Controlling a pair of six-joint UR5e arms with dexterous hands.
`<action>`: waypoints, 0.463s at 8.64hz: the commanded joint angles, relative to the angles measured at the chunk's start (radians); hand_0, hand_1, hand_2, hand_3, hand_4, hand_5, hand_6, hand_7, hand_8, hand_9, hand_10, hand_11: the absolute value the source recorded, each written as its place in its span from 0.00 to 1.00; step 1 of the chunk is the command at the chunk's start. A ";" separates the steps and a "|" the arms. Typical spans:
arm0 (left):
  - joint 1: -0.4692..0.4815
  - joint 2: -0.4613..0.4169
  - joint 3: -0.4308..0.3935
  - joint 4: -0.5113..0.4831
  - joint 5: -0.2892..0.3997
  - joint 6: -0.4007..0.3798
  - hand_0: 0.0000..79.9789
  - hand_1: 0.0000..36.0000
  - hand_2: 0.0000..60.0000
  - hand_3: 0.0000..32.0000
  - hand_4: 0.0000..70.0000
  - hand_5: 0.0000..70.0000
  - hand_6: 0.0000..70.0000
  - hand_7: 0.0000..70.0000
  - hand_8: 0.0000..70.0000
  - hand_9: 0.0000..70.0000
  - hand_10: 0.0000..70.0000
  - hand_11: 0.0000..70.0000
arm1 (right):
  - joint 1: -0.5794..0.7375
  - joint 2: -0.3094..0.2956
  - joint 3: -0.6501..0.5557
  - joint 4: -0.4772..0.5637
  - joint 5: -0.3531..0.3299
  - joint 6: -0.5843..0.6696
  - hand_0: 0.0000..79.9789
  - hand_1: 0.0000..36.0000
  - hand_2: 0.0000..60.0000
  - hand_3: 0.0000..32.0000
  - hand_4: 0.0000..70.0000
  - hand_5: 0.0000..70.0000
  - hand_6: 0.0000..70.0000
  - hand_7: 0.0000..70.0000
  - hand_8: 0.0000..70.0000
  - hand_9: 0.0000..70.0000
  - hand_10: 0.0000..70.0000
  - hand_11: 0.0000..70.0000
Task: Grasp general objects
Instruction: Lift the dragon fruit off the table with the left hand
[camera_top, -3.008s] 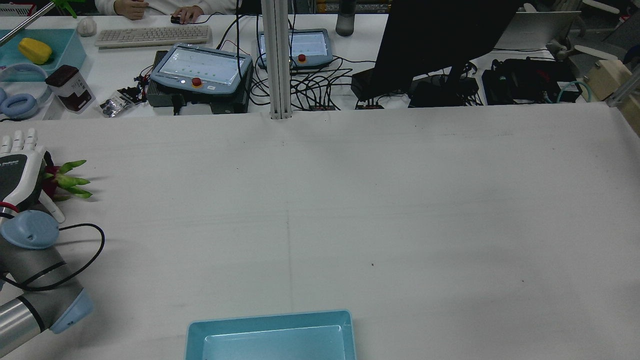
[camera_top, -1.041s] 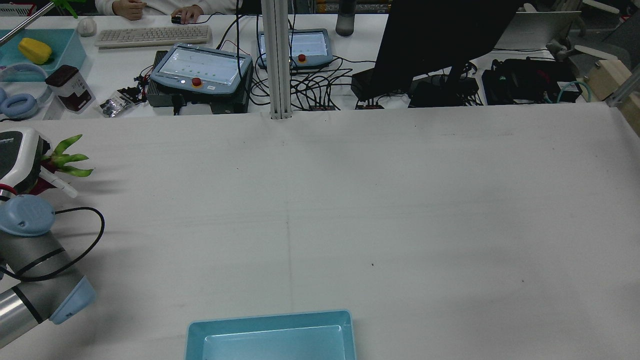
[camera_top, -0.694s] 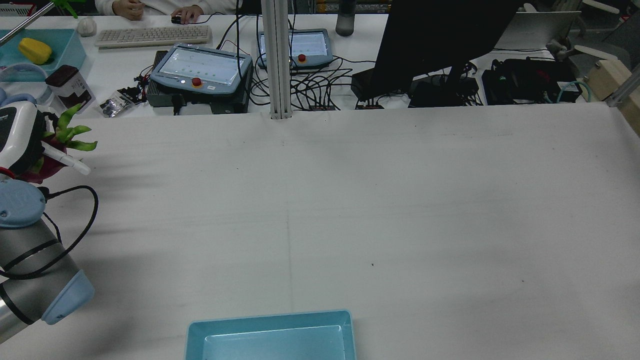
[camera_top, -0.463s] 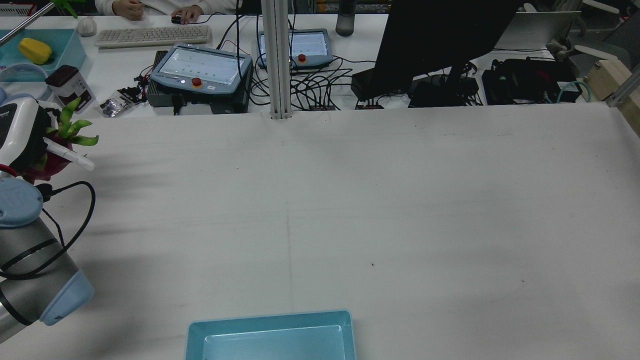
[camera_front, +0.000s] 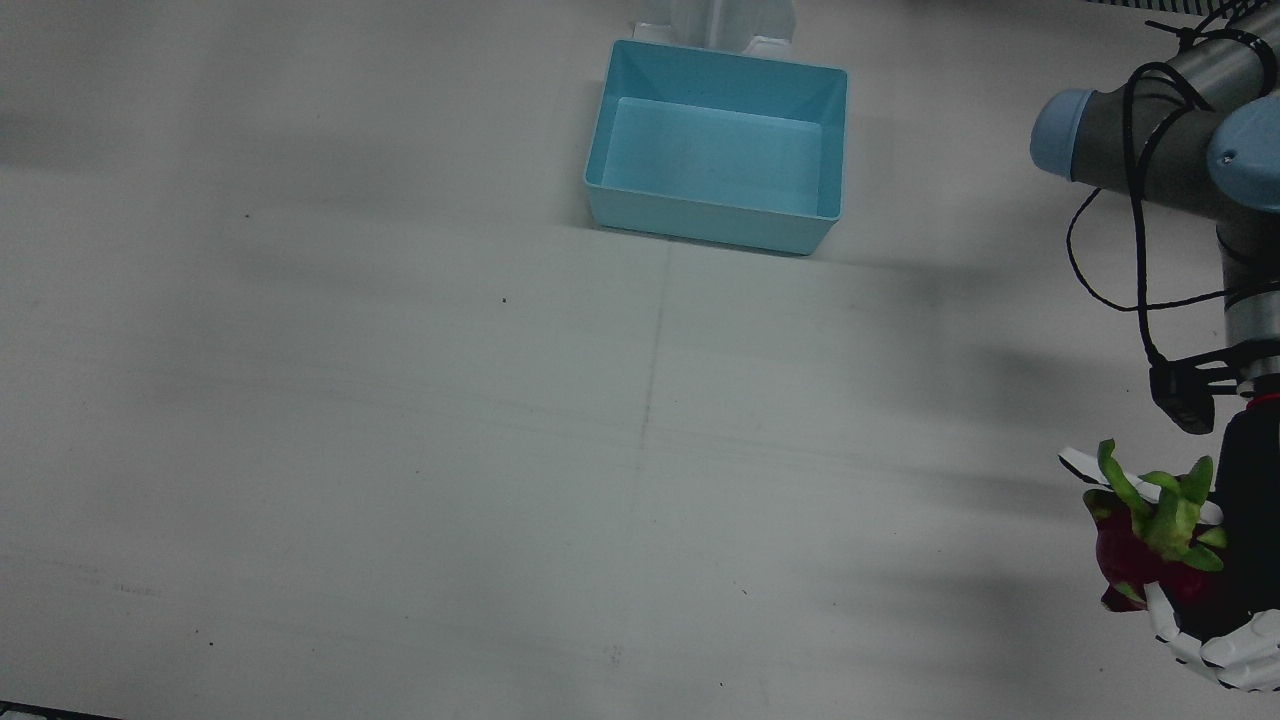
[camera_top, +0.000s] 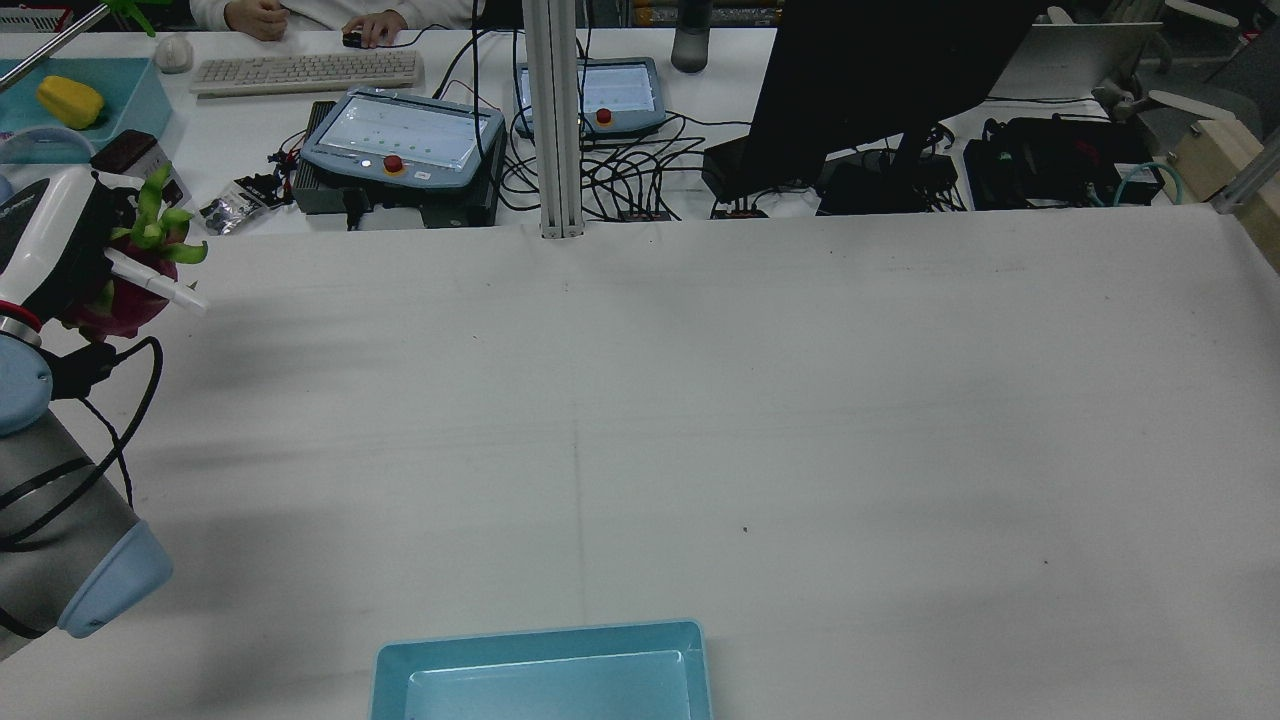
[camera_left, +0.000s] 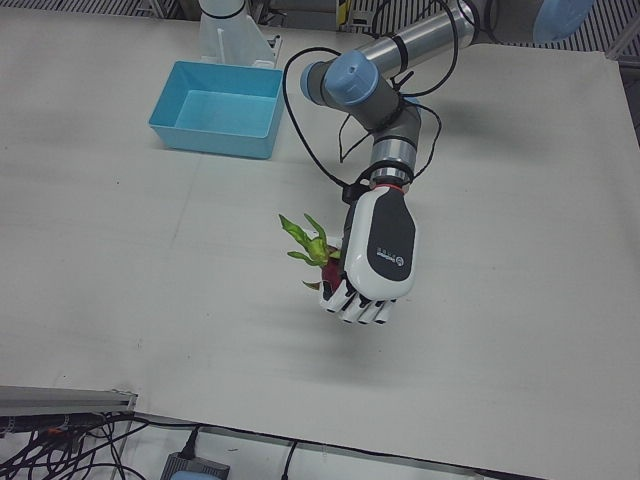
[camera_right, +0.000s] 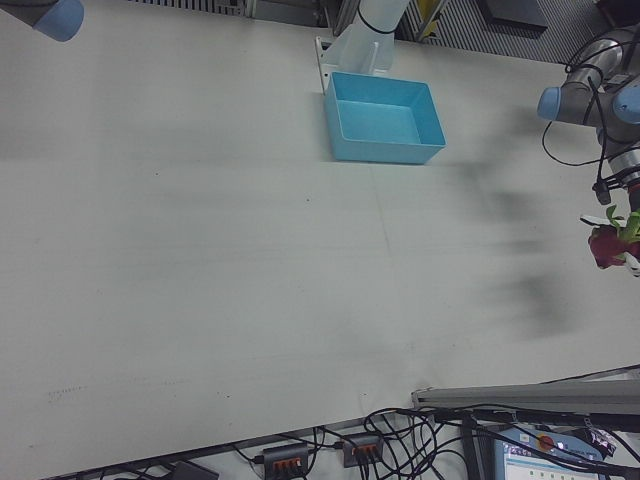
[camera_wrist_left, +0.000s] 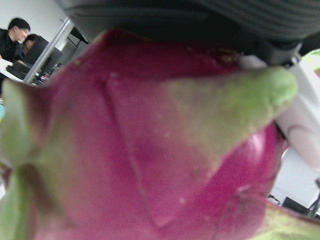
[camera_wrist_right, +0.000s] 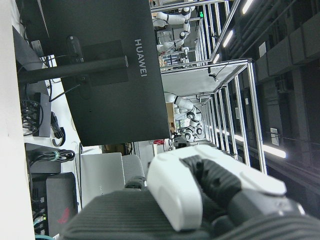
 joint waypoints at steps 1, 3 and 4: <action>-0.015 -0.031 -0.012 -0.231 0.237 -0.065 0.50 0.00 0.40 0.00 0.75 1.00 1.00 1.00 0.90 1.00 0.96 1.00 | -0.001 0.000 0.000 0.000 0.000 0.000 0.00 0.00 0.00 0.00 0.00 0.00 0.00 0.00 0.00 0.00 0.00 0.00; -0.009 -0.066 -0.007 -0.307 0.404 -0.111 0.50 0.00 0.37 0.00 0.80 1.00 1.00 1.00 0.91 1.00 0.94 1.00 | -0.001 0.000 0.000 0.000 0.000 0.000 0.00 0.00 0.00 0.00 0.00 0.00 0.00 0.00 0.00 0.00 0.00 0.00; -0.007 -0.089 -0.009 -0.327 0.475 -0.111 0.50 0.00 0.37 0.00 0.81 1.00 1.00 1.00 0.92 1.00 0.94 1.00 | -0.001 0.000 0.000 0.000 0.000 0.000 0.00 0.00 0.00 0.00 0.00 0.00 0.00 0.00 0.00 0.00 0.00 0.00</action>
